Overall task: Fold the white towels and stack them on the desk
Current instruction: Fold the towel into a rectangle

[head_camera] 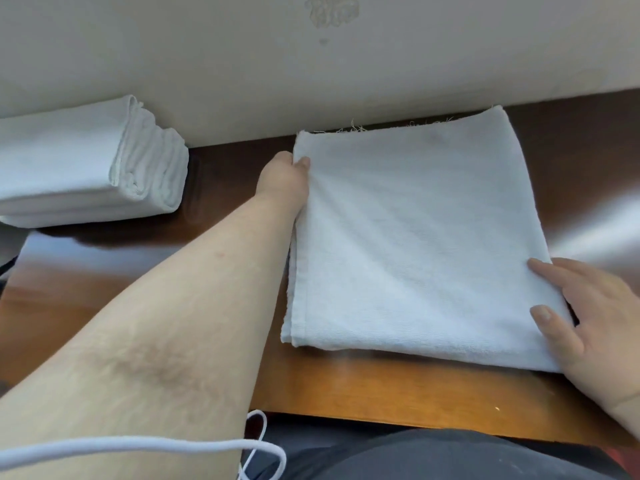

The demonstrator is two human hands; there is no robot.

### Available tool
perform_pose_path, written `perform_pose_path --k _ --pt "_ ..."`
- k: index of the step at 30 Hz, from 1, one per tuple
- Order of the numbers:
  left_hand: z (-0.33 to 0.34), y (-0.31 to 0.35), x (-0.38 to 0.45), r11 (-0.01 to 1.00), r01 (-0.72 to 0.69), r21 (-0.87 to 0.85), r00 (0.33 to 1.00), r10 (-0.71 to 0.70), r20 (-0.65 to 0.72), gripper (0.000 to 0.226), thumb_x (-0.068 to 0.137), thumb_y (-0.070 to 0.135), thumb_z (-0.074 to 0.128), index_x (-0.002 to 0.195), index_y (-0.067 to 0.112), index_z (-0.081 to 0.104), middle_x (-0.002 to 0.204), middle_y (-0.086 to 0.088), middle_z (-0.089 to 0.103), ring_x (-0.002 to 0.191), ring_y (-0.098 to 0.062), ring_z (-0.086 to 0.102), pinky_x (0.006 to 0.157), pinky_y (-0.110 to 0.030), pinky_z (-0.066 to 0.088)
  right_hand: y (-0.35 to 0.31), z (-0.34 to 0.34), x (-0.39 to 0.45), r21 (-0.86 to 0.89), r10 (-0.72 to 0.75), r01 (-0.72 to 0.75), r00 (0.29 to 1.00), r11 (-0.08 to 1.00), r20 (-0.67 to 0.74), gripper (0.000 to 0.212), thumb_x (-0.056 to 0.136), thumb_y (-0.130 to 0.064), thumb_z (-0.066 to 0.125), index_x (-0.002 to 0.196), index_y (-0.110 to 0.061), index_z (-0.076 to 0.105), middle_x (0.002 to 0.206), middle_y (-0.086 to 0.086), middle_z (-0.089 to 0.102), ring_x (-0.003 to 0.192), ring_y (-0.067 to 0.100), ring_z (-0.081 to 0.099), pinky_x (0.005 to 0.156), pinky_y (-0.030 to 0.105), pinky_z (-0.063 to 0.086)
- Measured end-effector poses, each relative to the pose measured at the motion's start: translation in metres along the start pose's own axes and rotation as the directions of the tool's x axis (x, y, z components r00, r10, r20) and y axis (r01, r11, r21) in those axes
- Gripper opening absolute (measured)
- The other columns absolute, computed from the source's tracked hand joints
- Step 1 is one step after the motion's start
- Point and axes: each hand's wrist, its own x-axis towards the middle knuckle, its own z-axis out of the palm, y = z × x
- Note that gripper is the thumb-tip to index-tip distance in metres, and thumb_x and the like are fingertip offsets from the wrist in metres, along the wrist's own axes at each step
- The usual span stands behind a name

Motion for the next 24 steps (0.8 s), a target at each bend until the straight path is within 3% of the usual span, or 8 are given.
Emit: perform_pose_path --k 9,13,17,20,24 --pt "-0.007 0.003 0.020 0.995 0.020 0.099 0.999 -0.017 -0.037 0.050 0.091 0.060 0.047 0.115 0.018 0.055 0.109 -0.005 0.057 0.096 -0.024 0.051 0.084 -0.025 0.034 -0.032 -0.005 0.012 -0.041 -0.008 0.008 1.000 0.999 0.010 0.071 0.091 -0.066 0.033 0.138 -0.018 0.056 0.135 0.014 0.056 0.126 0.035 0.045 0.105 0.052 0.032" --pt "0.009 0.004 0.017 0.976 0.121 0.182 0.992 -0.114 -0.050 0.061 0.095 0.056 0.039 0.135 0.011 0.048 0.136 -0.014 0.053 0.121 -0.037 0.051 0.098 -0.034 0.038 -0.024 -0.011 0.003 -0.055 0.011 -0.010 1.000 0.998 0.021 0.069 0.089 -0.063 0.036 0.140 -0.020 0.055 0.138 0.011 0.054 0.128 0.033 0.043 0.107 0.045 0.029" --pt "0.005 0.010 0.007 0.975 0.150 0.164 0.988 -0.145 -0.045 0.066 0.094 0.058 0.041 0.140 0.011 0.046 0.140 -0.013 0.052 0.124 -0.038 0.050 0.103 -0.038 0.039 -0.021 -0.010 0.001 -0.039 0.019 -0.019 1.000 0.999 -0.003 0.068 0.089 -0.063 0.037 0.139 -0.021 0.056 0.137 0.009 0.055 0.128 0.030 0.043 0.108 0.042 0.027" --pt "-0.004 0.007 -0.022 0.985 0.100 0.144 0.995 -0.097 -0.030 0.069 0.088 0.066 0.047 0.133 0.013 0.050 0.131 -0.008 0.057 0.118 -0.033 0.054 0.095 -0.036 0.043 -0.022 -0.008 0.001 -0.033 0.023 -0.023 1.000 0.999 -0.005 0.067 0.090 -0.063 0.037 0.139 -0.021 0.055 0.138 0.008 0.055 0.128 0.031 0.044 0.109 0.043 0.027" --pt "-0.008 -0.016 -0.096 0.984 0.045 0.173 0.998 -0.051 0.029 0.060 0.080 0.072 0.054 0.109 0.020 0.054 0.101 -0.002 0.059 0.081 -0.025 0.057 0.065 -0.032 0.043 -0.021 -0.009 0.000 -0.034 0.024 -0.024 1.000 0.999 -0.001 0.066 0.090 -0.062 0.036 0.140 -0.023 0.054 0.140 0.006 0.054 0.131 0.029 0.043 0.111 0.043 0.027"
